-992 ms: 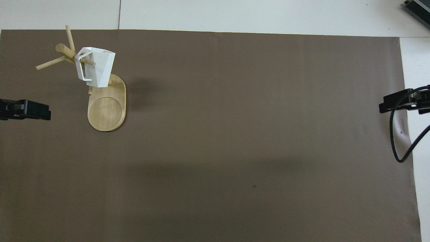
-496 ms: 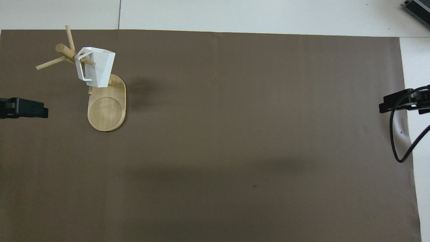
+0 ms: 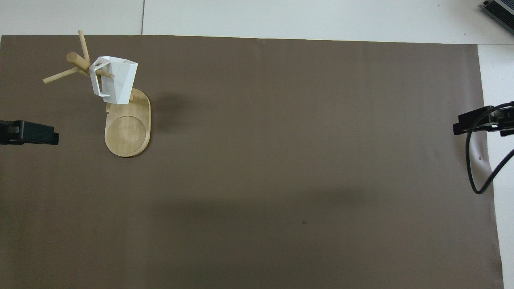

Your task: Hang cup on rack

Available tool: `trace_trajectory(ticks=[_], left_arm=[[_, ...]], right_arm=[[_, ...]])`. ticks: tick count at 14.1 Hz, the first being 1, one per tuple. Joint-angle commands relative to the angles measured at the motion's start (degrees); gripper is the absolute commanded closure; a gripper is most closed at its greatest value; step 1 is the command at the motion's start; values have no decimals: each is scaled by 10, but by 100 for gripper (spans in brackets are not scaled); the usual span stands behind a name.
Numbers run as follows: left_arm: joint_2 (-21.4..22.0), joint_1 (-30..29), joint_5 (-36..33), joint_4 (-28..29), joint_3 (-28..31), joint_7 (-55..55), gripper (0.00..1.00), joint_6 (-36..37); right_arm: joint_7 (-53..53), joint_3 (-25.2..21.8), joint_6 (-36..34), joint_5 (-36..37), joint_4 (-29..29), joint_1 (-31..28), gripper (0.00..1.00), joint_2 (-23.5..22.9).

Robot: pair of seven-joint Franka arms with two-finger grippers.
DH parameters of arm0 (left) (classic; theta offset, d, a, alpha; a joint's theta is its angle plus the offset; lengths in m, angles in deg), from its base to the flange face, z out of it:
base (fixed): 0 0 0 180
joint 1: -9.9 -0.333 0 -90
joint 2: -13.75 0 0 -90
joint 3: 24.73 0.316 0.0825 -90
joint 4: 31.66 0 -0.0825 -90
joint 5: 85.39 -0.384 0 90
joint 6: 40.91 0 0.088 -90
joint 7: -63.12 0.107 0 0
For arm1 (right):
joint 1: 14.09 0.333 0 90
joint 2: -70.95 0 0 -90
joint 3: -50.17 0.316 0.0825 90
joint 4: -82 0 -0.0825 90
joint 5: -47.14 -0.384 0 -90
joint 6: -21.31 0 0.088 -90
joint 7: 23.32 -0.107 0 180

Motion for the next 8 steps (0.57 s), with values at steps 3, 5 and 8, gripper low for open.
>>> trace_trajectory(ticks=[3,5,8], left_arm=[[21,4,4,27,2,12,0,3],[21,4,4,27,2,12,0,3],[22,4,4,32,2,11,0,-10]], right_arm=[[14,-1,3,2,-1,0,0,3],[15,-1,3,2,-1,0,0,3],[35,-1,3,2,-1,0,0,3]])
